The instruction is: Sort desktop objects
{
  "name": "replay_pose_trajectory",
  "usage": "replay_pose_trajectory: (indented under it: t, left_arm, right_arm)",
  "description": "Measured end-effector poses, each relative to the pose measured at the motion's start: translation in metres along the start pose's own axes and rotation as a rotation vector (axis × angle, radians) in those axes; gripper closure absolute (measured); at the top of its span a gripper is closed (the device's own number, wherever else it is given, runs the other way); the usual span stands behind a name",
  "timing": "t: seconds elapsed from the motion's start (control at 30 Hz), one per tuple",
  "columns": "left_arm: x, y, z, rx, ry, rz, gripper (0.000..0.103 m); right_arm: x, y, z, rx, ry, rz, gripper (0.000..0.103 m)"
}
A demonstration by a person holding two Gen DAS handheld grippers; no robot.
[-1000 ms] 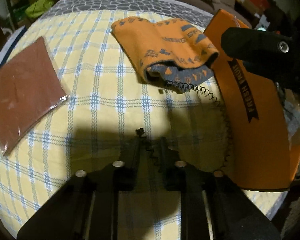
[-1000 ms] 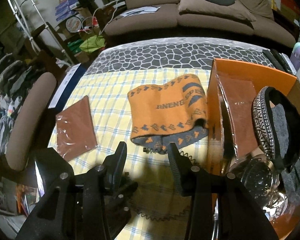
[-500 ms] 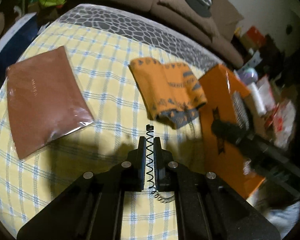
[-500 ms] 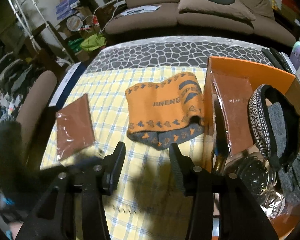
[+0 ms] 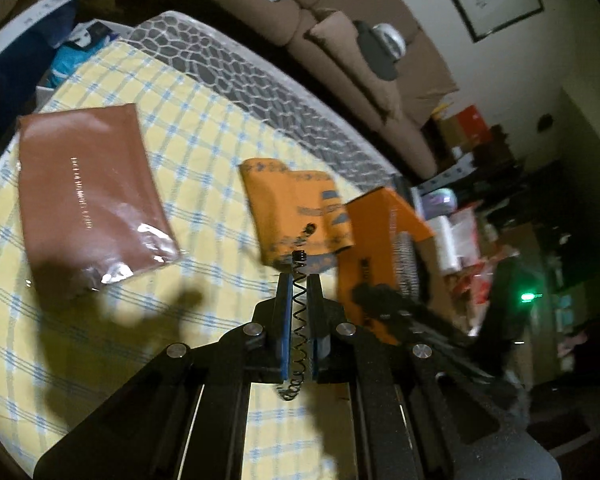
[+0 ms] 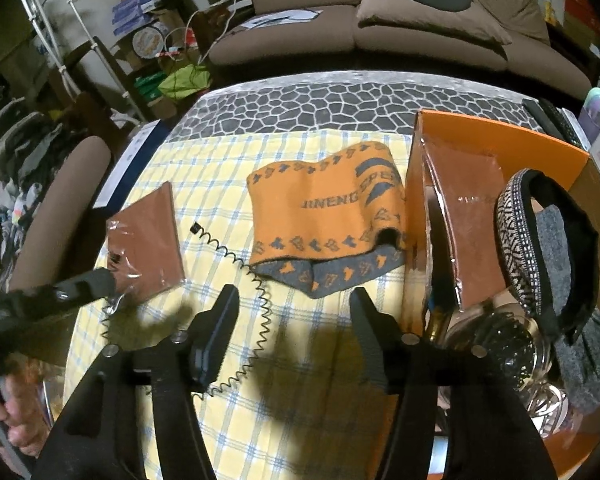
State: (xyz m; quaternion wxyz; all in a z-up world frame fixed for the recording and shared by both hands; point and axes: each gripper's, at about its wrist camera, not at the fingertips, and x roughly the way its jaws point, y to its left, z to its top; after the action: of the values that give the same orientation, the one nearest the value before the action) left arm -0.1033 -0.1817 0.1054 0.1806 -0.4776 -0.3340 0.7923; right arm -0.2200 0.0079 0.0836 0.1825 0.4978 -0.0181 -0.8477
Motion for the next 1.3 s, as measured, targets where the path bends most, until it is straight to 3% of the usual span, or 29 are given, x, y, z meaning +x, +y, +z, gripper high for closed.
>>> replay_pose_trajectory:
  t: [0.3,0.47,0.7,0.77,0.9,1.0,1.1,1.17,1.3]
  left_arm:
    - [-0.014,-0.011,-0.002,0.004,-0.009,-0.071,0.098]
    - [-0.019,-0.006,0.001,-0.027,-0.030,-0.097,0.103]
    - [-0.021,0.004,0.005,-0.048,-0.044,-0.071,0.103]
    - [-0.017,0.004,0.005,-0.026,-0.033,-0.015,0.103]
    - [0.010,0.009,-0.001,0.042,0.032,0.179,0.103]
    - [0.034,0.014,-0.007,0.087,0.068,0.287,0.103]
    - [0.060,0.013,-0.015,0.136,0.121,0.352,0.098]
    - [0.077,0.012,-0.022,0.170,0.157,0.387,0.087]
    - [0.096,0.007,-0.038,0.230,0.195,0.463,0.085]
  right_arm:
    - [0.008,0.013,-0.005,-0.015,0.023,0.037,0.036]
    - [0.001,0.025,-0.008,-0.039,0.024,0.241,0.036]
    - [-0.013,0.039,-0.009,-0.067,0.006,0.390,0.036]
    - [-0.007,0.043,-0.011,-0.084,0.027,0.333,0.036]
    - [0.014,0.039,-0.014,-0.079,0.091,0.155,0.036]
    - [0.026,0.035,-0.017,-0.090,0.120,0.074,0.036]
    - [0.039,0.032,-0.022,-0.094,0.145,0.036,0.036]
    - [0.044,0.028,-0.025,-0.104,0.155,0.006,0.036]
    - [0.056,0.030,-0.032,-0.144,0.174,-0.057,0.038]
